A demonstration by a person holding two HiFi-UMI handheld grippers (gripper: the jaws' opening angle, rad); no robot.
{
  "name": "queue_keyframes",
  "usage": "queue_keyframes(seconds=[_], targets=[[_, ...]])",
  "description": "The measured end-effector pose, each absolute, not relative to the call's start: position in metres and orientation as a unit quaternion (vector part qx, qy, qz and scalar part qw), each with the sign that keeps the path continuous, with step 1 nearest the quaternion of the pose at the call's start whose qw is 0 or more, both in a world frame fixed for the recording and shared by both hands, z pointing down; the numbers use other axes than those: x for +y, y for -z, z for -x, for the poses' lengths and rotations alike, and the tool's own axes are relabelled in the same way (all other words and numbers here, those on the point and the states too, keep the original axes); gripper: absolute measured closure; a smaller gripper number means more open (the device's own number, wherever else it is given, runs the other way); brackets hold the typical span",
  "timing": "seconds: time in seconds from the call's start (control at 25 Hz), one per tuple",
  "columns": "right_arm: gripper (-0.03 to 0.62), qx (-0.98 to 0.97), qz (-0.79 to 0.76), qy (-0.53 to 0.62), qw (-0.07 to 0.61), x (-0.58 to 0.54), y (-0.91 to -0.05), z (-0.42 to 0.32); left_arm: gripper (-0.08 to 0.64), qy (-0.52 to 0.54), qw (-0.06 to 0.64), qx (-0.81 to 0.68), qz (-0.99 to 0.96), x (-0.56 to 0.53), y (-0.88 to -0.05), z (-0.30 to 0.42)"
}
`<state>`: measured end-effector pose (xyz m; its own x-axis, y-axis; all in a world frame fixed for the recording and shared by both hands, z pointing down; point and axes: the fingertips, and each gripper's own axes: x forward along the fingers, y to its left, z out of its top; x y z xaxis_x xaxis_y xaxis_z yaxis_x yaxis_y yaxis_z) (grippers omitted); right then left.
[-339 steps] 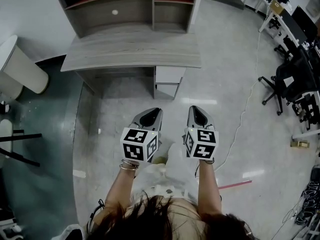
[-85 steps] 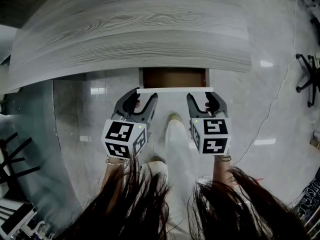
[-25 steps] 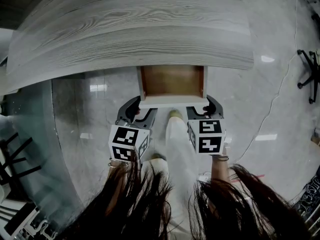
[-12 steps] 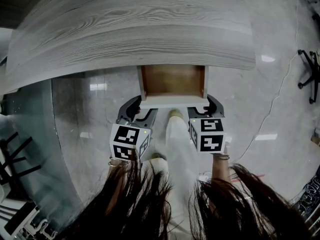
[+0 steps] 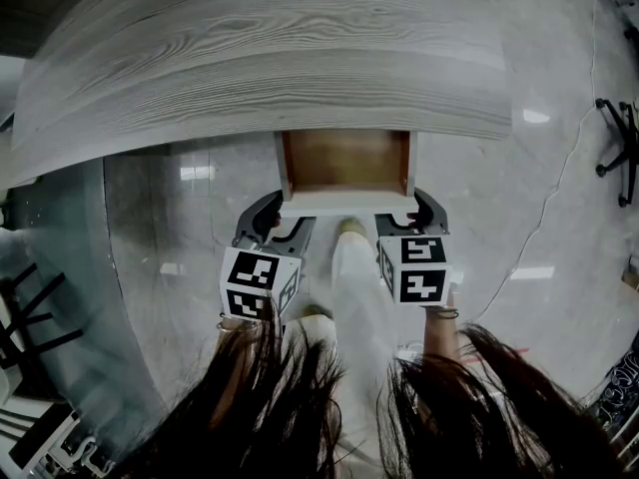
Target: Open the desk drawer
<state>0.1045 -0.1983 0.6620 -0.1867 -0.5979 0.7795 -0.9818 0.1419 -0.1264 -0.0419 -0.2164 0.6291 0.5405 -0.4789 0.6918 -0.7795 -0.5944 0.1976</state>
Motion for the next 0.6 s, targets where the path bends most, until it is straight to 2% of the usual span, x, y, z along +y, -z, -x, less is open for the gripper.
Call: queue_keyframes(seconds=[0.2,0.6], targets=[[0.374,-0.697,-0.57,-0.324,0.291,-0.199,-0.663,-0.105,0.371,-0.311,0.249,-0.367,-0.84,-0.208,-0.652,0.051],[0.374,-0.69,-0.578,-0.324,0.29,-0.198,-0.662,-0.107,0.371,-0.306,0.248,-0.374,-0.84,-0.216,-0.633,0.043]])
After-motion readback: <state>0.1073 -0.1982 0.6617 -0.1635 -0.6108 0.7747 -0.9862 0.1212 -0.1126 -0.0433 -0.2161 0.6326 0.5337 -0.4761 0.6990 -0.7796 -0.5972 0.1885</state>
